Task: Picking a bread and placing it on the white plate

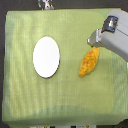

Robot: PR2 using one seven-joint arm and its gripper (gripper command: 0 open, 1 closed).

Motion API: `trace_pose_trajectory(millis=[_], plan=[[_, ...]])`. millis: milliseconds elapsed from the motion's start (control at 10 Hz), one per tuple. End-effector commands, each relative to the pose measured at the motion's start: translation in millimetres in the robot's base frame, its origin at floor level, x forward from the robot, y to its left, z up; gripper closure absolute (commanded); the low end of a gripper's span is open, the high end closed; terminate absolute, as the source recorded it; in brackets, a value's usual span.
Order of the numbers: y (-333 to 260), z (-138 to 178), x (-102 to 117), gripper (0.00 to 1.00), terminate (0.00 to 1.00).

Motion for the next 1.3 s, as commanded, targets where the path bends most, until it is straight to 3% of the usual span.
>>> trace_pose_trajectory(millis=[0, 1200], plan=[[15, -38, -9, 0.00, 0.00], [28, -121, -9, 0.00, 0.00]])
